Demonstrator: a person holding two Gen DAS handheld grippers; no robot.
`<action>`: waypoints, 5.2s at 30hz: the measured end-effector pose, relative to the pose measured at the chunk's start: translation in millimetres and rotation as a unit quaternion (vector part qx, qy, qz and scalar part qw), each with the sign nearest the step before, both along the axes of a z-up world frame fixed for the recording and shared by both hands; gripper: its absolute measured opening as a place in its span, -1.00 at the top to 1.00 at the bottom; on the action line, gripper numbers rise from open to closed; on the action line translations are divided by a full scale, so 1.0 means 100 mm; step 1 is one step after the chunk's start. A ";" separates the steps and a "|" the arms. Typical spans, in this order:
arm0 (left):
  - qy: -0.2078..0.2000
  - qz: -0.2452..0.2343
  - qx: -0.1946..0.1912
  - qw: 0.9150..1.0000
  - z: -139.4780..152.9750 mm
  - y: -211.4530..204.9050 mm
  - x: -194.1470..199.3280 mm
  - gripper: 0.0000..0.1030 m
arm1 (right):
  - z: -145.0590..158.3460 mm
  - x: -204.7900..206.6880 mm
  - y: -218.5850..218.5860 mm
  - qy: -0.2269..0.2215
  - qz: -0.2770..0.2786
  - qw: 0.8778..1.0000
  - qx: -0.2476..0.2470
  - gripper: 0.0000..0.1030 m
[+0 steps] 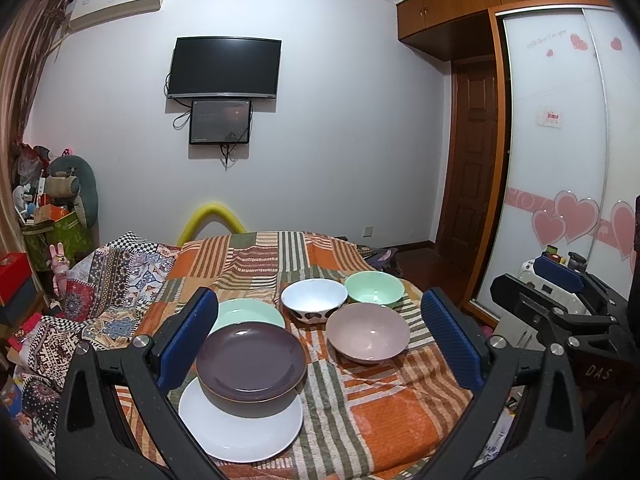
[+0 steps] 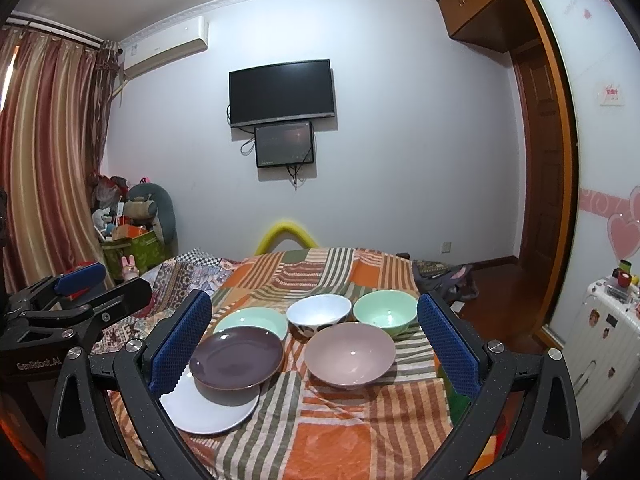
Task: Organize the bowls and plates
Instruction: 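Close the left tool on the purple plate rim while the right tool grips its opposite rim, then lift the purple plate off the white plate with both tools, then lower the purple plate onto the cover beside the pink bowl, open both tools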
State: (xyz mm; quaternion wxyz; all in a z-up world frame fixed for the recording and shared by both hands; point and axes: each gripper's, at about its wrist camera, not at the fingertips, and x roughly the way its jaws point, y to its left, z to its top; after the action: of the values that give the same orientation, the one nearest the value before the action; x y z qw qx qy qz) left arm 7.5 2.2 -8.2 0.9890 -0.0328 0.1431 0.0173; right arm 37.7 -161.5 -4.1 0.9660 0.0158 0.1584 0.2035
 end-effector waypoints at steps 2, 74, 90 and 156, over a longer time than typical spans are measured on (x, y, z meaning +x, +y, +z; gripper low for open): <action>0.004 0.002 0.002 1.000 -0.04 0.06 0.03 -1.00 | -0.05 0.04 0.03 0.009 0.002 1.000 0.000 -0.99; 0.307 -0.007 -0.131 0.943 -2.27 2.19 2.10 0.62 | -1.81 1.55 1.24 0.315 0.061 0.945 -0.069 0.58; 0.269 -0.003 -0.115 0.956 -1.72 1.90 1.56 0.62 | -1.46 1.33 1.09 0.279 0.071 0.956 -0.059 0.58; 0.410 -0.079 -0.045 0.907 -2.37 0.02 1.50 0.62 | -2.06 0.78 -0.42 0.359 -0.014 0.932 -0.033 0.58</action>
State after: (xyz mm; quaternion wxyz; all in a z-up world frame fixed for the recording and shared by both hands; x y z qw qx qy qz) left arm 157.5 4.4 -244.9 0.8386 -0.0561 0.5390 -0.0550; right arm 116.1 -203.8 -210.4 0.8472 0.0581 0.5015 0.1657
